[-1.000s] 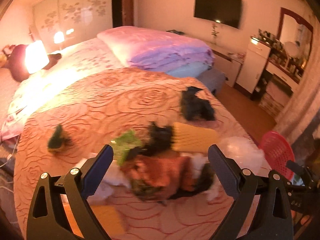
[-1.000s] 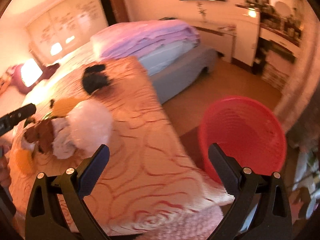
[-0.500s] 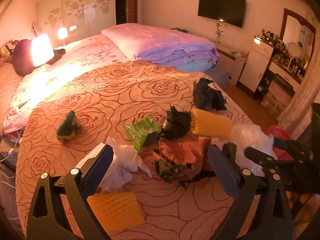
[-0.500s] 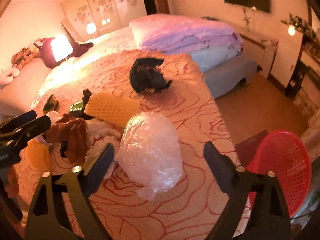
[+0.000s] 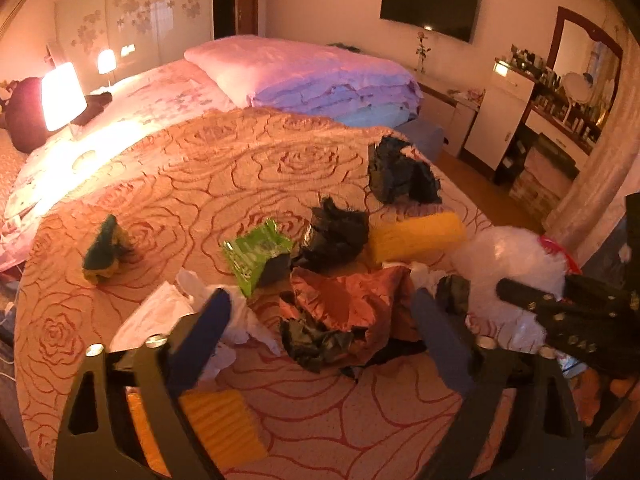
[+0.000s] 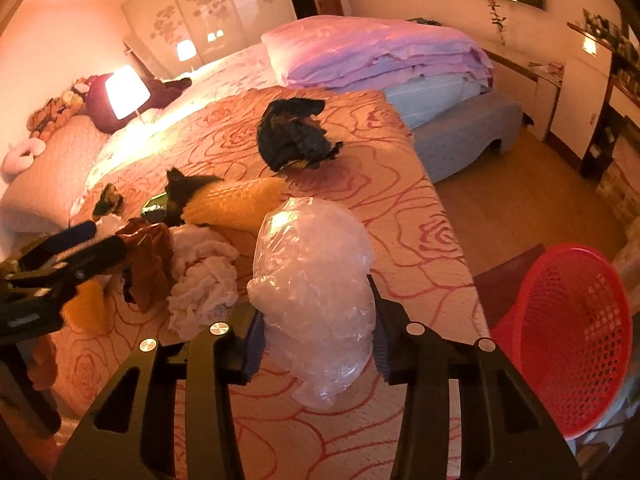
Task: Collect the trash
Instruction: 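Reach the right tool to the bed and grasp the clear plastic bag, then grasp the orange-and-black plastic bag with the left tool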
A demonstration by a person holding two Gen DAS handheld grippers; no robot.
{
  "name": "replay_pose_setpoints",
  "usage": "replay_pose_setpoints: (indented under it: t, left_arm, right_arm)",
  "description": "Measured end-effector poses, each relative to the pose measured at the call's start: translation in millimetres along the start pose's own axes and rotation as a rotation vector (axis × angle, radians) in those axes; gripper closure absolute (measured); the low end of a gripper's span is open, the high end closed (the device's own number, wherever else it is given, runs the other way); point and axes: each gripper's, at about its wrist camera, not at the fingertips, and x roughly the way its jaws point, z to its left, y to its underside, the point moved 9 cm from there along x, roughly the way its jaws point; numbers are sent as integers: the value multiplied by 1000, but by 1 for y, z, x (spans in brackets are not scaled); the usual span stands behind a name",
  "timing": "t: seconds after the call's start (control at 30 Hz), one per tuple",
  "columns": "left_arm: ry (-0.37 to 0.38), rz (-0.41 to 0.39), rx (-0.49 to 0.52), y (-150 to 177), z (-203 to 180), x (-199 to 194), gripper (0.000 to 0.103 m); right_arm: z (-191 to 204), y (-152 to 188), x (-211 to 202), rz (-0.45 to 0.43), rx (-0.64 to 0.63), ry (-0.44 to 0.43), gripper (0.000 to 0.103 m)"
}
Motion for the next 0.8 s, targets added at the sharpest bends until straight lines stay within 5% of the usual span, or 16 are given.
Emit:
replay_pose_setpoints:
  t: [0.1, 0.17, 0.57, 0.8]
  left_arm:
    - [20, 37, -23, 6, 1, 9, 51]
    - [26, 41, -32, 8, 3, 9, 58]
    - [-2, -120, -42, -22, 21, -48, 59]
    - [2, -134, -19, -31, 10, -50, 59]
  right_arm:
    - [-5, -1, -3, -4, 14, 3, 61]
    - [-5, -1, -5, -8, 18, 1, 61]
    - [2, -13, -25, -76, 9, -1, 61]
    - [-11, -16, -38, -111, 37, 28, 61]
